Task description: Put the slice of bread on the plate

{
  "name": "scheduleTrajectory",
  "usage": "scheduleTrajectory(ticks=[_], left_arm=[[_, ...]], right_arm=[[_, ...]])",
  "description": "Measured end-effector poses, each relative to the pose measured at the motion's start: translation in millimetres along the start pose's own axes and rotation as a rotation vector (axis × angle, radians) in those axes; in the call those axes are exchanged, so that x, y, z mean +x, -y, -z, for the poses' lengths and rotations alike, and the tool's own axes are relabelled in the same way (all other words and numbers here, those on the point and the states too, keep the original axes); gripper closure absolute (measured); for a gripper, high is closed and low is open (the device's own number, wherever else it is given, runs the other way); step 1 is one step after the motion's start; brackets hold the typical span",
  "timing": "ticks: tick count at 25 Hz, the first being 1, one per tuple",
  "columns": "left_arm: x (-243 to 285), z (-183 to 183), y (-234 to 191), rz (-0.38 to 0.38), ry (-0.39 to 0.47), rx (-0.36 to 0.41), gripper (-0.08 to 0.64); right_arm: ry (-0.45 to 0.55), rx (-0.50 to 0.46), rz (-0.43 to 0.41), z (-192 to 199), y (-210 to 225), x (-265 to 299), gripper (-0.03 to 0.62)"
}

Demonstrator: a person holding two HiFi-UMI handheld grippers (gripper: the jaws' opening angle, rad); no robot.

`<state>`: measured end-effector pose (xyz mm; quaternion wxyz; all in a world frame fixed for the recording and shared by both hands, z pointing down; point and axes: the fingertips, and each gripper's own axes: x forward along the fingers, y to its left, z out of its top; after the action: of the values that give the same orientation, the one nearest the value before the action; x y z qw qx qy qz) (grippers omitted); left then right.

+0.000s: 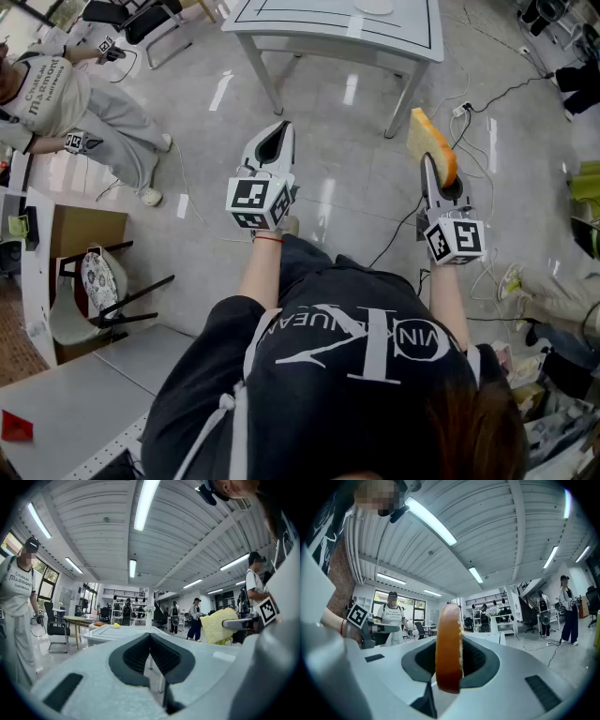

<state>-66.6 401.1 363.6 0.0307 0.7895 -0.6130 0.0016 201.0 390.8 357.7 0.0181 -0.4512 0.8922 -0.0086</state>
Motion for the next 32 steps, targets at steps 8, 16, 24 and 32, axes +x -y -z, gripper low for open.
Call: scheduleTrajectory(ticks=[8, 16, 24, 32], left_arm=[[0.0, 2.1, -1.4, -0.006, 0.010, -0.005, 0.558], [-5.6, 0.8, 4.2, 0.003, 0.007, -0.002, 0.558], [12.2, 4.5, -3.6, 0.017, -0.007, -0.006, 0.558], [75.8, 9.6, -19.2, 0.072, -0.014, -0.010, 0.558]], right_arm=[[-0.005, -0.003, -0.007, 5.5, -1.9, 2.4, 0.499], [0.000, -0.003, -0.008, 1.5, -0.5, -5.9, 0.499], [-0.015, 0.018, 0.013, 10.5, 11.2, 4.4, 0.497], [-0.038, 0.045, 0.036, 20.5, 37.4, 53.4, 0.495]])
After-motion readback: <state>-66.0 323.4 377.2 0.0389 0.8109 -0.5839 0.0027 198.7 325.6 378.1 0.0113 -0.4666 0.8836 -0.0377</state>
